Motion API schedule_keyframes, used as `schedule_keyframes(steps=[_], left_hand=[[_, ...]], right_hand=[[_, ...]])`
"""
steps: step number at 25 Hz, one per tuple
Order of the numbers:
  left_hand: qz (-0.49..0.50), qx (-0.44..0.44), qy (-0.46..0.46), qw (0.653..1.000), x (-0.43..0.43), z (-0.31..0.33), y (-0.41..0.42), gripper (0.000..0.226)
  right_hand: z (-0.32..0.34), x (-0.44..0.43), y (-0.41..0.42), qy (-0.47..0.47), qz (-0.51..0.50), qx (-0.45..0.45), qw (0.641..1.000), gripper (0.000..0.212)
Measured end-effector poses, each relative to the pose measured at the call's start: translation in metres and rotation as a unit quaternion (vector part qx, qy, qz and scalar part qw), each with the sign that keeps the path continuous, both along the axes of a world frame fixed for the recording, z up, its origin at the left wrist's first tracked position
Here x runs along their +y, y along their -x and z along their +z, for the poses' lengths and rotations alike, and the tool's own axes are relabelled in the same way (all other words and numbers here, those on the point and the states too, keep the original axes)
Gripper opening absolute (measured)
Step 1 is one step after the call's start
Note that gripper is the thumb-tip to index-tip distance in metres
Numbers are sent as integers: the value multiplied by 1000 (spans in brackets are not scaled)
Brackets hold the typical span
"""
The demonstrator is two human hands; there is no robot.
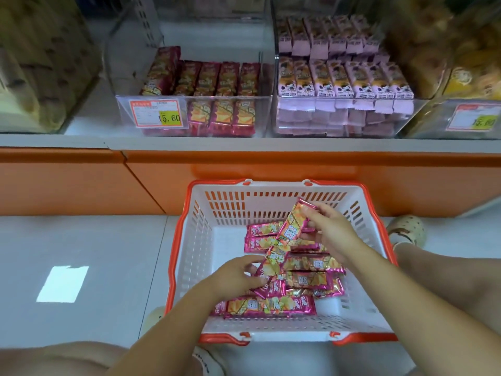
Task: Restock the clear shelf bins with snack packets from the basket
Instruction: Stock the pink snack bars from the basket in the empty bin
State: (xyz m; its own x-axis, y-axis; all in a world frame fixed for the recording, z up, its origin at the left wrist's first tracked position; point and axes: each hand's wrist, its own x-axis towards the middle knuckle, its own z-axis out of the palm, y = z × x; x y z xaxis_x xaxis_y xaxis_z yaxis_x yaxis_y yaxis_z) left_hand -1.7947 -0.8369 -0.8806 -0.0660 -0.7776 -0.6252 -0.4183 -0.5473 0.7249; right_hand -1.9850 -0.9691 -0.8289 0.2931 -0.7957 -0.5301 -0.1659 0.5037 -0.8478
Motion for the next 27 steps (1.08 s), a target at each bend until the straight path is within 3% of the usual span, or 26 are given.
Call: schedule_keyframes(steps=[4, 8, 12, 14, 15, 17, 19, 20, 21, 22, 24, 27], left_hand=[[1, 68, -49, 996, 2, 14, 8, 65], [20, 120, -39, 992, 2, 26, 15, 33], [23, 108, -24, 994, 1, 40, 15, 33], [4, 59, -11, 998, 0, 42, 9, 43], [-15, 14, 6, 1000, -2, 44, 4, 49], [-52, -70, 44, 995, -10, 48, -11, 48], [-81, -124, 69, 987, -18, 55, -28, 42], [-90, -141, 75, 983, -21, 59, -35, 40], [-88, -145, 82, 982, -23, 64, -40, 37], [-74, -134, 89, 984, -23, 70, -44, 36], [-5, -85, 110, 990, -24, 78, -48, 36], [196, 27, 132, 971, -25, 75, -47, 52]], right_hand=[[11, 4, -1, 15, -12, -14, 1000, 43], [13, 23, -1, 76, 127, 58, 987, 85], [7, 39, -2, 62, 151, 64, 985, 89], [9, 39, 0, 136, 108, 119, 978, 91], [10, 34, 2, 222, 88, 199, 951, 90], [13, 24, 7, 396, 98, 327, 852, 90], [17, 14, 9, 446, 209, 387, 780, 79], [16, 11, 10, 423, 280, 388, 770, 67], [14, 10, 11, 367, 330, 365, 789, 53], [12, 13, 12, 291, 350, 319, 831, 39], [9, 27, 11, 177, 335, 228, 897, 28], [6, 41, 6, 156, 300, 169, 926, 32]])
